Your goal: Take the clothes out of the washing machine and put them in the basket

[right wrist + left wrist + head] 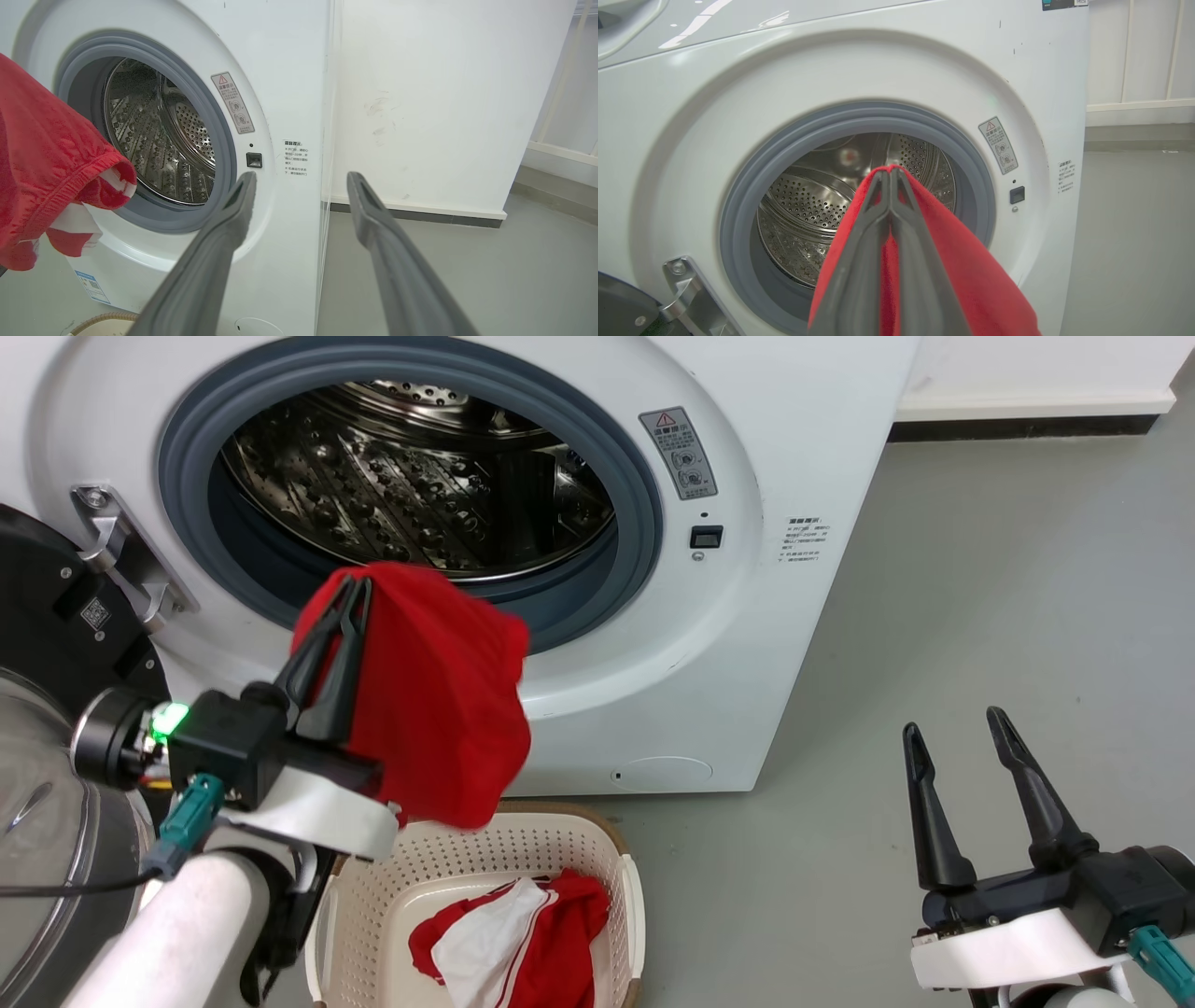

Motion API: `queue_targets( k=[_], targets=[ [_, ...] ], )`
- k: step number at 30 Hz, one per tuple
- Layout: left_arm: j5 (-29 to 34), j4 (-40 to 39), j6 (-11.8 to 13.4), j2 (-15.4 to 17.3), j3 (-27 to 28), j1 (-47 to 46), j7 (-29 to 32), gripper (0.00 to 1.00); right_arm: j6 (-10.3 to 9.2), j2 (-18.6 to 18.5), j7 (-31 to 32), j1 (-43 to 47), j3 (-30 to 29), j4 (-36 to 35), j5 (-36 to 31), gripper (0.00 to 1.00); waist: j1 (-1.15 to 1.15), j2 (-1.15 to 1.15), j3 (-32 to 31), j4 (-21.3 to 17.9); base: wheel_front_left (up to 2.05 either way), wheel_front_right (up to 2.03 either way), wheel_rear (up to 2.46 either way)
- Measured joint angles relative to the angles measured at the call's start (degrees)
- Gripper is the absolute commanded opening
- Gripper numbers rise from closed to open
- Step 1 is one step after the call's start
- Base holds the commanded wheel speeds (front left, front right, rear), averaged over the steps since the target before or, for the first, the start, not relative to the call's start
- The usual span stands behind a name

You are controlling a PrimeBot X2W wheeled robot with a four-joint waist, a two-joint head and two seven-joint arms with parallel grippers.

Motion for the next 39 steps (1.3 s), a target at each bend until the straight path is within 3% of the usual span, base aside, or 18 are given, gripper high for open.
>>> queue_targets(
  k=[9, 17, 27, 39],
  targets=[
    [-1.68, -0.32, -0.02, -0.19, -1.48, 4.57, 0.00, 0.00, 0.00, 0.00, 0.00, -0.47, -0.25, -0.12, -0.01, 1.00, 0.00, 0.00, 2.18, 0.33, 0.00, 0.00, 0.00],
    [-3.14, 5.92, -1.68, -3.12, -4.33, 6.08, -1.83, 0.00, 0.00, 0.00, 0.00, -2.70, -0.38, -0.55, -0.44, 1.00, 0.00, 0.00, 5.93, 0.41, 0.00, 0.00, 0.00],
    [-3.99, 22.99, -6.25, -7.22, -7.46, 3.03, -4.54, 0.00, 0.00, -0.01, 0.00, -7.21, -0.45, -1.71, -1.27, 1.00, 0.01, 0.00, 13.36, -0.47, 0.00, 0.00, 0.00],
    [-4.03, 50.89, -12.24, -13.47, -9.84, -6.87, -6.33, 0.00, 0.00, 0.00, 0.00, -12.05, -0.53, -3.30, -0.79, 1.00, 0.02, 0.00, 23.72, -3.13, 0.00, 0.00, 0.00]
  ],
)
